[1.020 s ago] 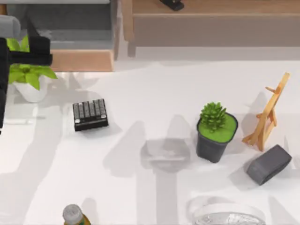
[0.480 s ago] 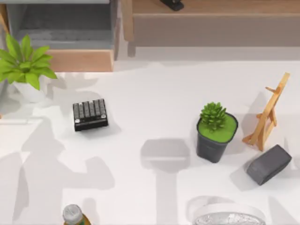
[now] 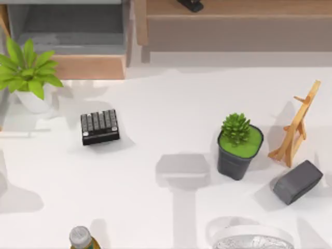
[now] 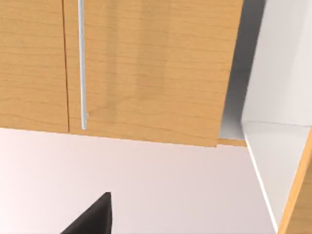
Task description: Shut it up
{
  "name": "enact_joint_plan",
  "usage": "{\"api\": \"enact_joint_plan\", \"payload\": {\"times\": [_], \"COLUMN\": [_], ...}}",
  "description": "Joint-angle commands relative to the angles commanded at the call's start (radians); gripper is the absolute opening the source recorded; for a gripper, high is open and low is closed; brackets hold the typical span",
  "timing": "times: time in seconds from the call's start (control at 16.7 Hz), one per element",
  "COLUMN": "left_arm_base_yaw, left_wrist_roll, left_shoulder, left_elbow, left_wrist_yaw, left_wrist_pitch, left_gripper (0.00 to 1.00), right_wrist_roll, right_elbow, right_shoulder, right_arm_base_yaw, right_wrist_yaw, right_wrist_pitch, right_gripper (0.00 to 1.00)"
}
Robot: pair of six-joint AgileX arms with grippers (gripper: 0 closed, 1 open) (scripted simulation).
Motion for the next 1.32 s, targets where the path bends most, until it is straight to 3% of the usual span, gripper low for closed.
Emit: {"api": "enact_joint_plan", "payload": {"times": [0.3,1.14,1.32], "left_arm_base_yaw": [0.015,-0.045,-0.045], "left_wrist_roll": [0.116,0.114,0.114], "left_shoulder": [0.116,0.147,0.147], "left_elbow": [0.026,0.104,0.104], "left_wrist_yaw": [0.106,0.046,0.046], "left_wrist_pitch": [0.025,-0.021,-0.021], "left_gripper": [1.0,1.0,0.77], "right_wrist_roll": [0.0,0.0,0.0], "right_elbow": [0.0,0.0,0.0], "right_shoulder": [0.0,0.0,0.0], "right_arm_base_yaw": [0.0,0.0,0.0], "right_wrist_yaw": [0.0,0.0,0.0], "right_wrist_pitch": [0.0,0.0,0.0], "right_gripper": [1.0,1.0,1.0]}}
